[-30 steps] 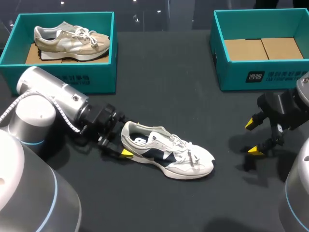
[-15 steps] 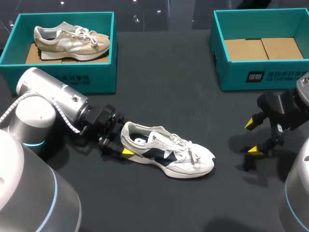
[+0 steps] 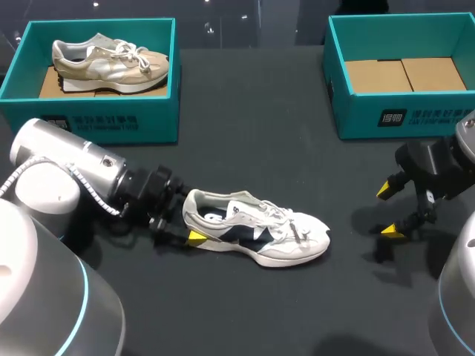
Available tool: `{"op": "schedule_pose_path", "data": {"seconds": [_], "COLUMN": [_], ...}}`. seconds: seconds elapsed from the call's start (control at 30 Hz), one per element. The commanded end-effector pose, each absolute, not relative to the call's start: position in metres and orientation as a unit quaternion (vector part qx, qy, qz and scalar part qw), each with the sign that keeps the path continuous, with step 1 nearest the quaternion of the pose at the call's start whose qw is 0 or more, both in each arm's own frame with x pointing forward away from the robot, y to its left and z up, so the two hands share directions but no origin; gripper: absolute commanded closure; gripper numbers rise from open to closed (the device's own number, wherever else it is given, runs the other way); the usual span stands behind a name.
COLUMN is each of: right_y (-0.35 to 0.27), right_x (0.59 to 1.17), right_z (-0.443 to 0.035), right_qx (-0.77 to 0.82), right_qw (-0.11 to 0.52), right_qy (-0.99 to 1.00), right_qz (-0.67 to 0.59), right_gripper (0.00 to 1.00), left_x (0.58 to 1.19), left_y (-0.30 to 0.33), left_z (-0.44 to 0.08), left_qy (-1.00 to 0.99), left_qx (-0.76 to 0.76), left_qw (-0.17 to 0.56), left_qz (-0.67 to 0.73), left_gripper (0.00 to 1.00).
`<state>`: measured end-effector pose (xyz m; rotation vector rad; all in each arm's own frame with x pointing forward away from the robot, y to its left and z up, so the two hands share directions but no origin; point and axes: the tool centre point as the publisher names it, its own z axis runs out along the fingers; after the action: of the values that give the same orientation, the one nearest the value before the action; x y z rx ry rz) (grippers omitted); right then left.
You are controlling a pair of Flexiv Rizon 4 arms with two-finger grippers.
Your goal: Take the shoe out of the shoebox, open the shoe tongue, remove and reinsert the insole, then place the shoe into the shoebox
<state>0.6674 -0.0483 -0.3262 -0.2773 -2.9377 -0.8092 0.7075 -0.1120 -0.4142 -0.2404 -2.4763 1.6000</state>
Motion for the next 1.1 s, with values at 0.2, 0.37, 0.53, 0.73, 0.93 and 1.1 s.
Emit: {"op": "schedule_pose_path", "data": {"seconds": [0.2,0.37,0.53,0.73,0.93,1.1], "right_y": [-0.049,-0.049,-0.049,-0.049,-0.049,-0.049], "right_x": [0.666,0.666,0.666,0.666,0.666,0.666], "right_z": [-0.326,-0.326,-0.326,-0.326,-0.326,-0.326], "right_qx": [-0.091,-0.091,-0.091,-0.091,-0.091,-0.091], "right_qw": [0.040,0.040,0.040,0.040,0.040,0.040], "right_qy": [-0.960,-0.960,-0.960,-0.960,-0.960,-0.960], "right_qz": [-0.263,-0.263,-0.263,-0.263,-0.263,-0.263], "right_gripper": [0.00,0.00,0.00,0.00,0.00,0.00], "left_x": [0.693,0.692,0.696,0.699,0.702,0.702], "left_y": [-0.106,-0.110,-0.116,-0.122,-0.125,-0.126], "left_z": [-0.414,-0.410,-0.411,-0.411,-0.414,-0.417], "left_qy": [-0.840,-0.840,-0.842,-0.843,-0.844,-0.846], "left_qx": [-0.053,-0.043,-0.027,-0.015,-0.008,-0.004], "left_qw": [0.059,0.048,0.039,0.031,0.030,0.030], "left_qz": [0.537,0.538,0.538,0.537,0.535,0.532], "left_gripper": [1.00,1.00,1.00,1.00,1.00,1.00]}}
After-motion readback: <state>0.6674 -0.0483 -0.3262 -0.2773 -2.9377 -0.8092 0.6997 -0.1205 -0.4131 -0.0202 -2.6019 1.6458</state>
